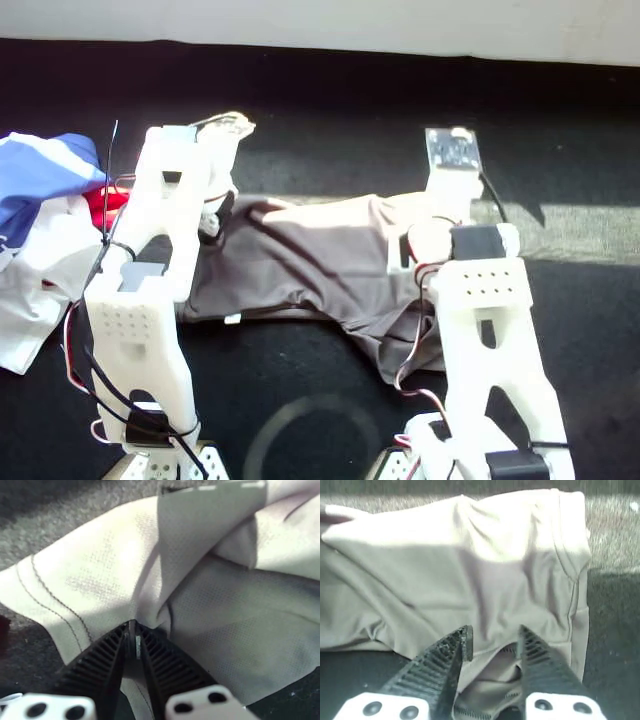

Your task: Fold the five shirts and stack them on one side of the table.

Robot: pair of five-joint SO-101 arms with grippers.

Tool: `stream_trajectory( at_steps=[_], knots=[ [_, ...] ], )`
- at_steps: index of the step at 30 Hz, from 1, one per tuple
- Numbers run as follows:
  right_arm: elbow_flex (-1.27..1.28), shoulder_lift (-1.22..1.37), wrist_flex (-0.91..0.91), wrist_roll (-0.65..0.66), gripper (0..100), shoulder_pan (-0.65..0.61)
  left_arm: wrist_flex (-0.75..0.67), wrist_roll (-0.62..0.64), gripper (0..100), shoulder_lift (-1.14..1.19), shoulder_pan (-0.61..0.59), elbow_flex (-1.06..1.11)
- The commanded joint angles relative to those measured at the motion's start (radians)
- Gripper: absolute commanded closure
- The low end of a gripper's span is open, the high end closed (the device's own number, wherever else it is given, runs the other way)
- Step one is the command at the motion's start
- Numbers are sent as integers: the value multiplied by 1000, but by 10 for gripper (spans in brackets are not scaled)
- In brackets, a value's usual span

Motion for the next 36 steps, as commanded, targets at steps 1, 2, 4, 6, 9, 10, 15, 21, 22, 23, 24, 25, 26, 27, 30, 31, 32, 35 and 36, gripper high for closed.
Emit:
stream_trajectory(
  at_steps=[1,2,4,6,9,10,15,21,22,23,24,25,26,27,30,31,32,35,36],
  knots=[
    [18,116,-137,29,970,-10,41,3,991,-45,8,-10],
    [22,179,-159,31,978,-10,46,3,991,-54,8,-10],
    [18,300,-156,31,985,-5,46,3,991,-70,7,-4],
    [10,386,-117,31,985,-8,46,3,991,-74,7,-4],
    [-22,412,-8,25,985,-12,44,3,991,-74,7,-5],
    [-33,412,41,25,985,-10,40,3,991,-74,7,-5],
    [-65,415,217,49,992,-10,38,3,991,-73,7,-4],
    [-51,412,300,218,992,1,37,3,991,-73,7,-4],
    [-51,412,323,244,992,1,37,3,991,-73,7,-4],
    [-51,412,349,275,992,1,37,3,991,-73,7,-4],
    [-50,412,381,310,992,2,37,3,991,-73,7,-4],
    [-50,412,414,345,992,2,37,3,991,-73,7,-4],
    [-51,410,447,376,992,4,37,3,991,-73,7,-4],
    [-51,407,476,404,992,5,37,3,991,-73,7,-4],
    [-53,329,499,468,992,5,37,3,991,-73,7,-4],
    [-53,288,493,479,992,5,37,3,991,-73,7,-4],
    [-53,242,466,480,992,5,37,3,991,-73,7,-4],
    [-35,140,348,479,992,5,37,3,991,-73,7,-4],
    [-15,128,308,466,992,5,37,3,991,-73,7,-4]
  ],
)
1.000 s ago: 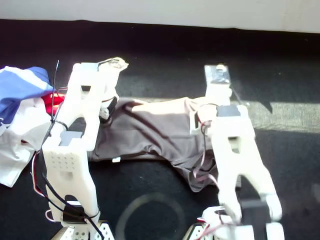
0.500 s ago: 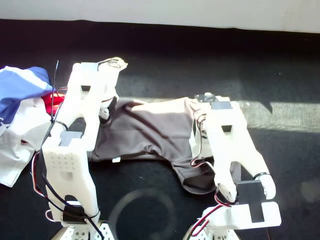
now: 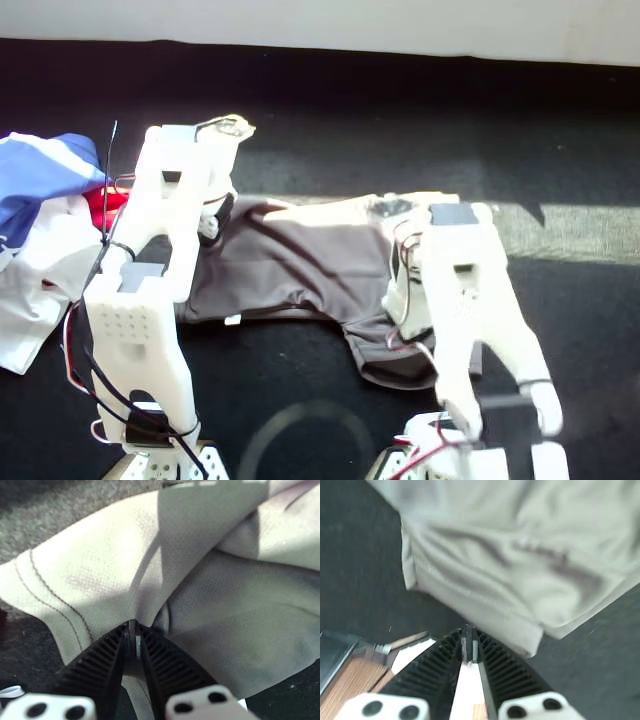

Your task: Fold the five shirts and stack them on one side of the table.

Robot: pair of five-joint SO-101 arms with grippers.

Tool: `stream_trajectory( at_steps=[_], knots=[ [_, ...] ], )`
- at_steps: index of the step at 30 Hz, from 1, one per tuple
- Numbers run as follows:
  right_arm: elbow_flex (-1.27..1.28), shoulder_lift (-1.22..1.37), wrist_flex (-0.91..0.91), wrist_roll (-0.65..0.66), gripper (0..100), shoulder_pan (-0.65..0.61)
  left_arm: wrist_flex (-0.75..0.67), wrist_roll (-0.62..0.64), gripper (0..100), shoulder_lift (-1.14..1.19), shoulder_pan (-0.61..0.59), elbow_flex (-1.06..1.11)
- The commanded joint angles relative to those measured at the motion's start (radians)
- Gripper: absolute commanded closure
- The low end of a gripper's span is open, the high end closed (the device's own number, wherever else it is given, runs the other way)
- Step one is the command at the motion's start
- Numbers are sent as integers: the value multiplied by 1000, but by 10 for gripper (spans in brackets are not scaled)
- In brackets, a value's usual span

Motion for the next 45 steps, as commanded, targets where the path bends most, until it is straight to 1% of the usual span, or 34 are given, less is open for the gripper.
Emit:
stream_trajectory(
  at_steps=[1,6,9,11,15,19,22,25,31,34,37,41,45],
  knots=[
    [28,-91,-122,-15,992,7,0,3,991,-67,7,-4],
    [160,-30,-305,-29,992,7,0,3,991,-67,7,-4],
    [203,36,-323,-25,992,5,0,3,991,-67,7,-4],
    [213,59,-292,-23,992,4,0,3,991,-67,7,-4],
    [206,30,-150,-18,992,-16,0,2,991,-67,7,-4],
    [242,-27,-27,87,992,-85,0,2,991,-67,7,-10],
    [280,-39,-21,135,992,-97,0,2,991,-67,7,-10],
    [259,-44,-18,132,992,-70,0,2,991,-67,7,-8],
    [7,-99,28,132,992,39,0,2,991,-67,7,-4],
    [-38,-137,-19,132,992,70,0,2,991,-67,7,-4],
    [56,-111,-71,132,992,68,0,2,991,-67,7,-7],
    [213,-44,-186,132,992,68,0,2,991,-67,7,-8],
    [306,16,-280,132,992,48,0,2,991,-67,7,-10]
  ],
)
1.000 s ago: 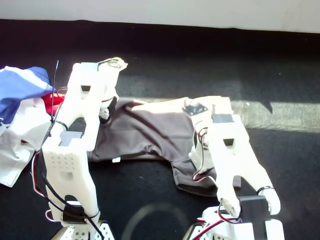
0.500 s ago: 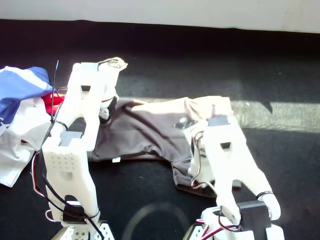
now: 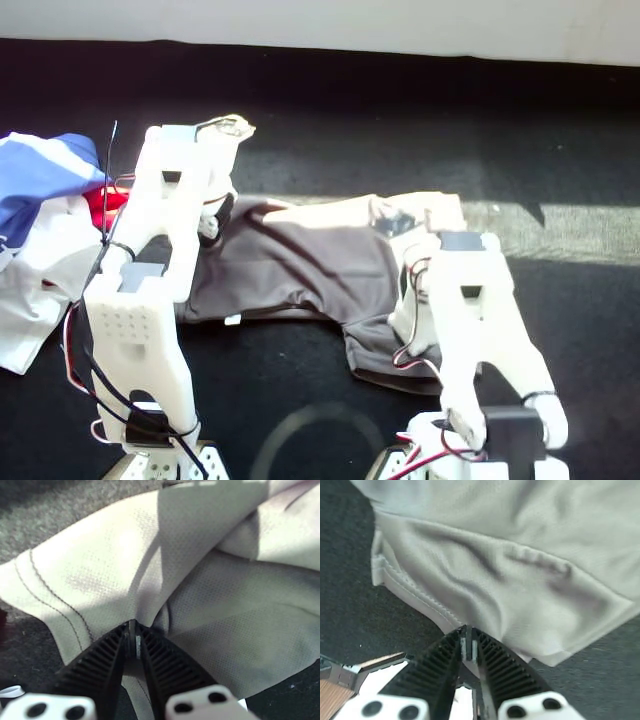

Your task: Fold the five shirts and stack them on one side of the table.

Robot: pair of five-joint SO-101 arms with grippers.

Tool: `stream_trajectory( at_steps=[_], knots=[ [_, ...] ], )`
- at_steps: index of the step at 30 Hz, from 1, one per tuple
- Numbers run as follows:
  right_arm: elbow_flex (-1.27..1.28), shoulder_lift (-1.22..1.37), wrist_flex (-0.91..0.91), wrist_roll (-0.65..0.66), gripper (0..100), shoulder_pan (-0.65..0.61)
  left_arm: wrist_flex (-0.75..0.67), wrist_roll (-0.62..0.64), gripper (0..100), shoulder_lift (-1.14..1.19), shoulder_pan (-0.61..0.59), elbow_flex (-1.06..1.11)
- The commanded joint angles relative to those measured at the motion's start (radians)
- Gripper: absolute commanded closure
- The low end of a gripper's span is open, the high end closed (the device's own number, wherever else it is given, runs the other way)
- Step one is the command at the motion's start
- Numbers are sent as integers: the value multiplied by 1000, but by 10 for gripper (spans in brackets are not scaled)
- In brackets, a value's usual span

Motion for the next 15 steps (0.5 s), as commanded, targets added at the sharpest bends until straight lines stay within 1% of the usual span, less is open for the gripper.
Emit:
stream_trajectory(
  at_steps=[1,8,11,15],
  knots=[
    [56,28,-50,11,992,-25,0,2,991,-67,7,-10],
    [101,35,47,17,992,-185,0,2,991,-67,7,-10],
    [77,33,79,17,992,-191,0,2,991,-67,7,-10],
    [-64,-39,177,11,992,-174,0,2,991,-67,7,-8]
  ],
)
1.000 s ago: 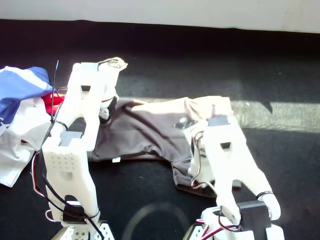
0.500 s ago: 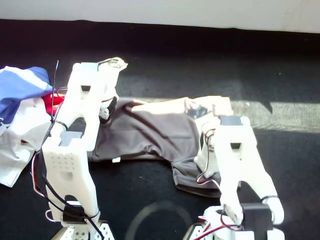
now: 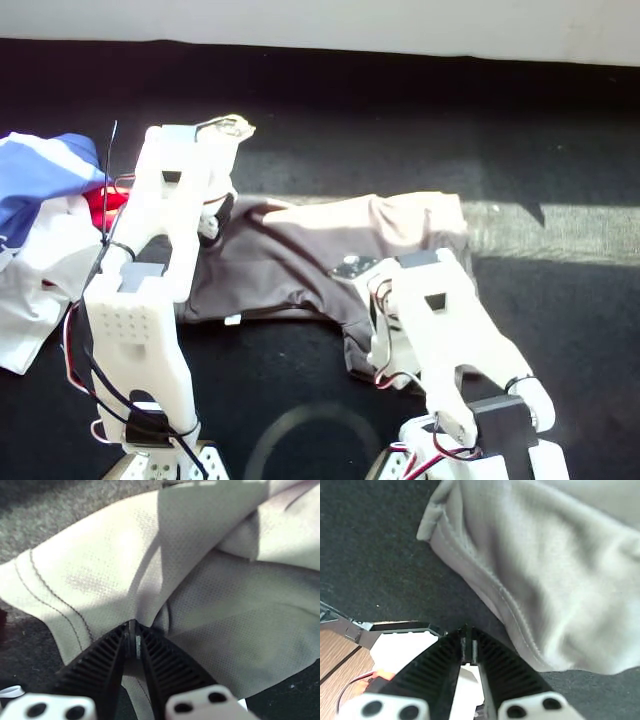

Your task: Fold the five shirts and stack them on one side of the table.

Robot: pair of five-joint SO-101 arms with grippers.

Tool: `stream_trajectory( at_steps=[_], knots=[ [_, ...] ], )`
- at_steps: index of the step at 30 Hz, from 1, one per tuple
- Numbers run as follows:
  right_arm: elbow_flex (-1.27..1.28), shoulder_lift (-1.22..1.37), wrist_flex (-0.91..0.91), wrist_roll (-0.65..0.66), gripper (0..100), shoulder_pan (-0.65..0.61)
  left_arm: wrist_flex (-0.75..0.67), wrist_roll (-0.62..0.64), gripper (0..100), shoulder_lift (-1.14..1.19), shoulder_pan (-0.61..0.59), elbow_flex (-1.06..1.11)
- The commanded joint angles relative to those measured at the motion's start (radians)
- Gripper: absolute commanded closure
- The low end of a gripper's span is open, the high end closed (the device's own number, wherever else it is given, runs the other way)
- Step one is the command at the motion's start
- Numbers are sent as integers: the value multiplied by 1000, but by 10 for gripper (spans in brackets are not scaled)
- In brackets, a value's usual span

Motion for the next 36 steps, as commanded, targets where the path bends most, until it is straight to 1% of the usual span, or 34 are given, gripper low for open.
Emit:
stream_trajectory(
  at_steps=[1,3,4,6,7,8,11,12,16,19,24,30,35,36],
  knots=[
    [-159,-102,88,3,992,16,0,2,991,-67,7,-8],
    [-282,-194,108,-9,992,54,0,2,991,-67,7,-10],
    [-346,-236,90,-37,992,82,0,2,991,-67,7,-10],
    [-452,-291,10,-110,991,145,8,2,991,-67,7,-10],
    [-489,-294,-30,-150,978,177,8,2,991,-67,7,-7],
    [-516,-282,-65,-192,944,208,8,2,991,-67,7,-7],
    [-550,-174,-160,-321,808,252,8,2,991,-67,7,-5],
    [-553,-114,-186,-361,786,252,8,2,991,-67,7,-5],
    [-664,166,-265,-446,813,252,8,2,991,-67,7,-8],
    [-843,387,-237,-482,823,255,2,2,991,-67,7,-4],
    [-1208,680,-88,-503,823,262,8,2,991,-67,7,-4],
    [-1546,960,56,-499,823,278,8,2,991,-67,7,-4],
    [-1751,1139,119,-499,826,309,8,2,991,-67,7,-4],
    [-1793,1164,130,-499,839,318,9,2,991,-67,7,-4]
  ],
)
